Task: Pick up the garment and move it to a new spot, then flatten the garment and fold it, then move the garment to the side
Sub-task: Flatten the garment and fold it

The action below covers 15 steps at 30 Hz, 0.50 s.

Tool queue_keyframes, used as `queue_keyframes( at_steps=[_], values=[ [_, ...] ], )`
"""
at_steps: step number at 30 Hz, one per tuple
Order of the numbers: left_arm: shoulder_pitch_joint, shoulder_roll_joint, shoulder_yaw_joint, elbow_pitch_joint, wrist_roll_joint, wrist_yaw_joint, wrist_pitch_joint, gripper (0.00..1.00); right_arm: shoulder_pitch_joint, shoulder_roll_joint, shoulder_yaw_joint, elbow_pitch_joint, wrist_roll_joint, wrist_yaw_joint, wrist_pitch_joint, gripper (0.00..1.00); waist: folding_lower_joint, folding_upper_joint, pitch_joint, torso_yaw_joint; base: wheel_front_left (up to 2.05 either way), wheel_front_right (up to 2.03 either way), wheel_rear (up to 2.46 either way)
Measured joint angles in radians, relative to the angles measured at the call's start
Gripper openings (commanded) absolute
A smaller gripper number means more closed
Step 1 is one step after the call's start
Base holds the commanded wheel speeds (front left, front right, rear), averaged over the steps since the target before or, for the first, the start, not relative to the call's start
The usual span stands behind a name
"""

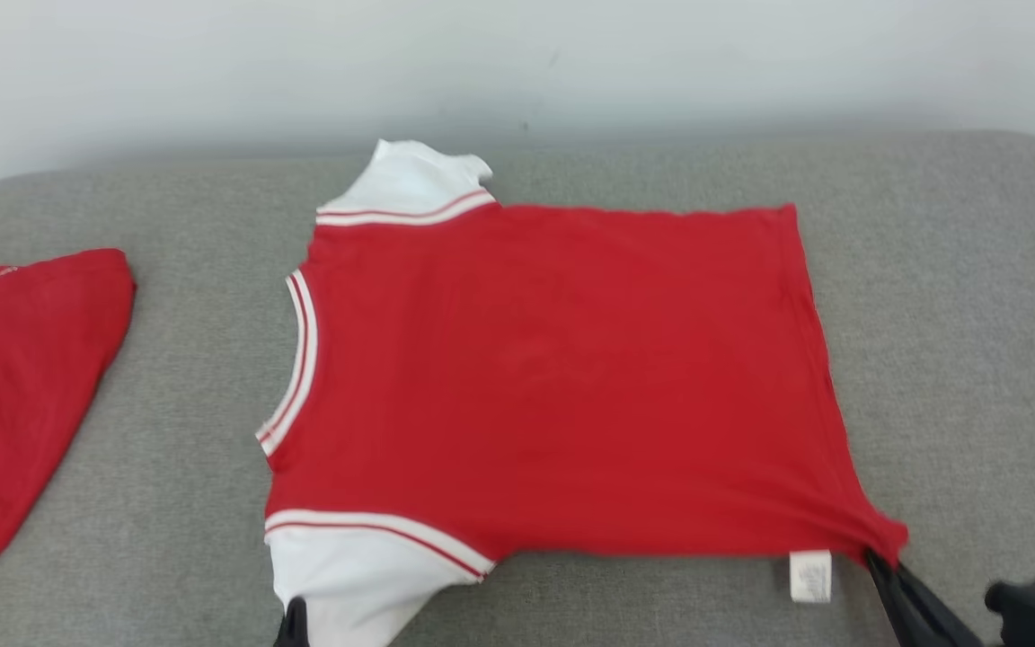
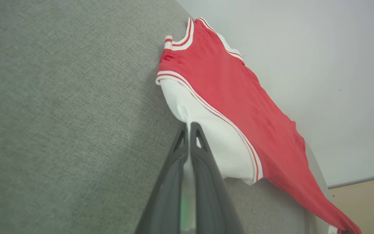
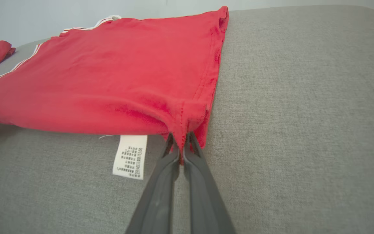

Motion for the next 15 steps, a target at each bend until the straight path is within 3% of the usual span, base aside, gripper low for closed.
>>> queue_keyframes(
  at_steps=[7,15],
  values=[
    [0.071,0.012,-0.008,-0.035,-0.007,0.010,0.021,0.00,0.147,0.001,-0.094,-0.037,-0.022,0.000,0.056,0.00,0.0000,0.0001,-0.035,0.029,0.00,0.00,0.00],
    [0.056,0.022,-0.019,-0.056,-0.007,0.011,0.045,0.00,0.164,0.032,-0.115,-0.071,-0.026,0.000,0.111,0.00,0.0002,0.0002,-0.030,0.029,0.00,0.00,0.00]
  ],
)
